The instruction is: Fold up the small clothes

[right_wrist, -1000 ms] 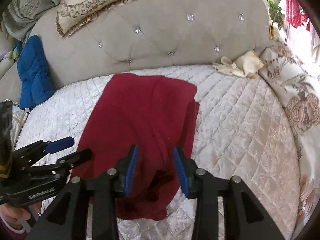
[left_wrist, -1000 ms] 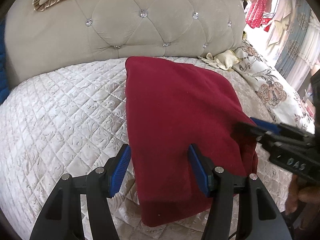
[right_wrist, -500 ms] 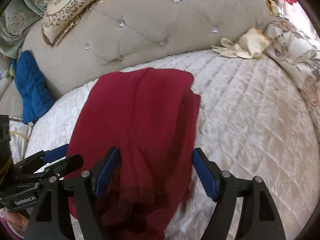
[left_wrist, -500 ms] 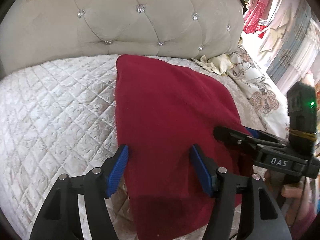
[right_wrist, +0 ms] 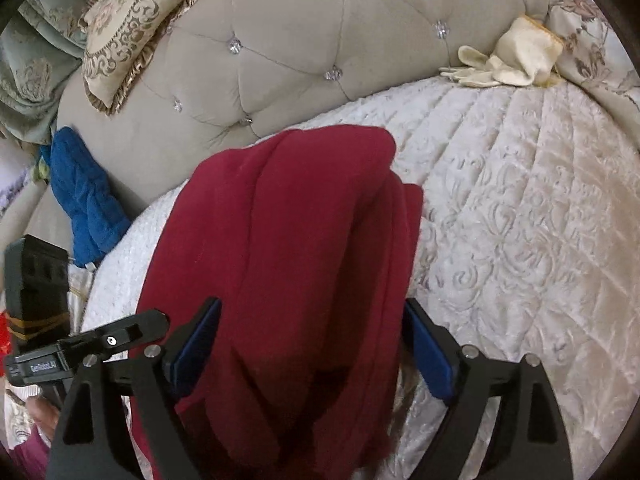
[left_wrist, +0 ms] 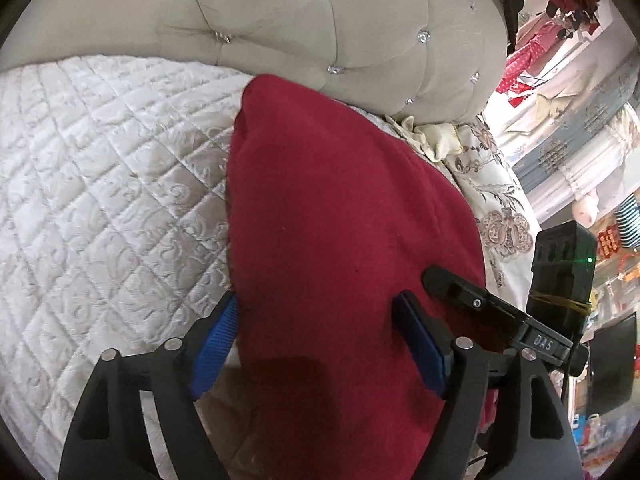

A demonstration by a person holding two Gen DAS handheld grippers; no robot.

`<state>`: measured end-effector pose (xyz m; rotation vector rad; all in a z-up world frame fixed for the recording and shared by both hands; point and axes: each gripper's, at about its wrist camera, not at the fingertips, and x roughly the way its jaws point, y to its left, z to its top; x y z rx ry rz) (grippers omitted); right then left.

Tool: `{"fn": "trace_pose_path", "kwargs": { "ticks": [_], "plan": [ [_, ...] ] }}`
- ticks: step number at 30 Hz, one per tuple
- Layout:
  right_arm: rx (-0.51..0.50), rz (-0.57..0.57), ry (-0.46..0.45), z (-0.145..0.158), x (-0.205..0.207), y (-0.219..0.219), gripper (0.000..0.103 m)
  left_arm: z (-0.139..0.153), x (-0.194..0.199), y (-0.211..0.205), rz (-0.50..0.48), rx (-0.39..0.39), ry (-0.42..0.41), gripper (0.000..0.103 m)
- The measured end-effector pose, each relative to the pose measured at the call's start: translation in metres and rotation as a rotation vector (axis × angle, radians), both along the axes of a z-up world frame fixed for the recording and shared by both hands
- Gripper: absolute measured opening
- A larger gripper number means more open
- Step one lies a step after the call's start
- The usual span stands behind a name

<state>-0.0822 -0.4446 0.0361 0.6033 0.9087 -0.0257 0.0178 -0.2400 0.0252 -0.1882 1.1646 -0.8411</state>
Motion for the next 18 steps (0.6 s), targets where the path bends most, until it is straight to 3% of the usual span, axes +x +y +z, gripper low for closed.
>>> {"fn": "trace_pose_path", "kwargs": {
  "ticks": [4, 9, 11, 13, 15, 18],
  "plan": [
    [-0.009, 0.007, -0.016, -0.002, 0.002, 0.003, 0.093, -0.011, 0.005, -0.006, 0.000, -0.016, 0.056, 0.063],
    [-0.024, 0.006, -0.024, 0.000, 0.002, 0.006, 0.091, -0.011, 0.000, -0.013, -0.003, -0.013, 0.039, 0.062],
    [-0.041, 0.000, -0.028, 0.001, 0.000, 0.007, 0.084, -0.009, -0.003, -0.014, -0.014, -0.011, 0.017, 0.056],
    [-0.049, 0.001, -0.053, 0.005, -0.001, 0.009, 0.067, -0.007, -0.003, -0.015, -0.018, -0.016, 0.009, 0.048],
    [-0.079, 0.011, -0.064, 0.012, -0.003, 0.013, 0.057, -0.003, -0.004, -0.008, -0.022, -0.030, 0.004, 0.036],
    [-0.083, 0.023, -0.081, 0.028, -0.007, 0.022, 0.049, 0.012, -0.012, 0.000, -0.036, -0.032, -0.019, 0.028]
  ]
}}
